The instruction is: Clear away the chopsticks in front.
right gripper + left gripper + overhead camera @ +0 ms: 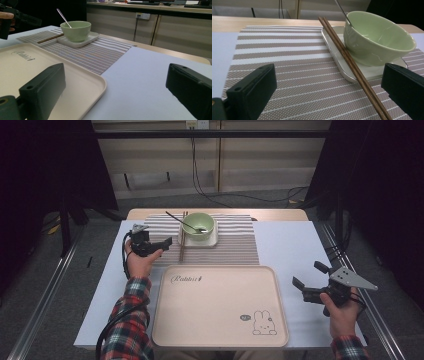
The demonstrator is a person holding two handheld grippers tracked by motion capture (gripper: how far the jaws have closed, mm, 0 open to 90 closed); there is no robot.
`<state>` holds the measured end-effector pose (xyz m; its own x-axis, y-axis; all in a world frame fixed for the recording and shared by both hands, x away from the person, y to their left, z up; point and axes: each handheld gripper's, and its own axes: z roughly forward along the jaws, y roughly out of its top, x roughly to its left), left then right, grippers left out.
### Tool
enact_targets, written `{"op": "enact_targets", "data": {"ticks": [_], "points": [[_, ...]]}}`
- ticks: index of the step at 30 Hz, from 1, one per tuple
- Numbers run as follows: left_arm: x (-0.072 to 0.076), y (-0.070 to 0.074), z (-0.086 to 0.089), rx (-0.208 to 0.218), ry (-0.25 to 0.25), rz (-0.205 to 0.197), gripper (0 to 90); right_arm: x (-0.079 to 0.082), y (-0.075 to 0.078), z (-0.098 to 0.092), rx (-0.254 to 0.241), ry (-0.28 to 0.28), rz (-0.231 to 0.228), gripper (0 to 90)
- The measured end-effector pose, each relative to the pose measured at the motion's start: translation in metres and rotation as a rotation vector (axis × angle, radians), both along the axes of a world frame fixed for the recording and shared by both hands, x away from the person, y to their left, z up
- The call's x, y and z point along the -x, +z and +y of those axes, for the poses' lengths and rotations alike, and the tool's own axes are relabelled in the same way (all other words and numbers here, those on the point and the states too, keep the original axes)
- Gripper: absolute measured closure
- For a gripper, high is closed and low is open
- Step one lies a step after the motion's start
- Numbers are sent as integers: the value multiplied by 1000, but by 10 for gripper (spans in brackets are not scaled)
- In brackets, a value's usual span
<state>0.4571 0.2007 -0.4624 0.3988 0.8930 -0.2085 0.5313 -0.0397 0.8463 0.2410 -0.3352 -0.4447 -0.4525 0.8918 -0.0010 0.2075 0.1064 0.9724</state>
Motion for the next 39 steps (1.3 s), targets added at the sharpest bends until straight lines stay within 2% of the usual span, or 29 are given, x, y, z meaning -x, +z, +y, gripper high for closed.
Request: {"op": "enact_targets", "data": {"ticks": [3, 4, 8, 9, 10, 13, 14, 15, 17, 18, 22, 23, 24, 28, 29, 30, 32, 35, 37, 39], "points": [[-6, -1, -5, -23, 6, 8, 18, 0, 0, -1, -2, -4, 4, 19], [-7, -2, -7, -13, 3, 8, 24, 0, 0, -2, -2, -4, 4, 19], [-10, -3, -11, -28, 2, 20, 57, -1, 0, -3, -7, -11, 2, 20], [-11, -3, -13, -39, 10, 26, 83, -1, 0, -3, -9, -7, 1, 20], [-13, -4, -15, -30, 18, 40, 97, -1, 0, -2, -10, -12, 0, 20], [-16, -5, -18, -26, 13, 45, 159, -1, 0, -2, -10, -8, -2, 20], [-17, -5, -20, -40, 7, 51, 159, -1, 0, -2, -10, -8, -2, 20], [-19, -6, -23, -33, 8, 59, 218, -1, 0, -2, -11, -5, 1, 20], [-19, -6, -25, -27, 6, 60, 275, -1, 0, -2, -9, -5, 0, 20], [-21, -6, -28, -36, -2, 59, 302, -1, 0, -2, -6, -6, -1, 20], [-23, -7, -35, -17, -17, 69, 384, -1, 0, -3, -13, -11, -5, 20], [-24, -7, -38, -13, -19, 90, 399, -1, 1, -3, -17, -8, -11, 20], [-25, -8, -40, 15, -14, 102, 402, -1, 1, -3, -17, -10, -15, 20], [-25, -8, -43, 35, -17, 143, 450, 0, 2, -3, -22, 13, -33, 19], [-25, -8, -44, 38, -11, 179, 481, 0, 2, -2, -18, 12, -36, 19], [-25, -8, -44, 38, -11, 179, 490, 0, 2, -2, -18, 12, -36, 19], [-24, -8, -44, 29, -5, 209, 500, 0, 3, -1, -23, 19, -43, 19], [-23, -9, -45, 53, 3, 240, 548, 0, 3, 2, -11, 36, -46, 19], [-23, -10, -45, 57, 9, 245, 567, 0, 3, 3, -7, 44, -48, 18], [-23, -10, -44, 63, 6, 269, 593, -1, 4, 4, -1, 54, -50, 18]]}}
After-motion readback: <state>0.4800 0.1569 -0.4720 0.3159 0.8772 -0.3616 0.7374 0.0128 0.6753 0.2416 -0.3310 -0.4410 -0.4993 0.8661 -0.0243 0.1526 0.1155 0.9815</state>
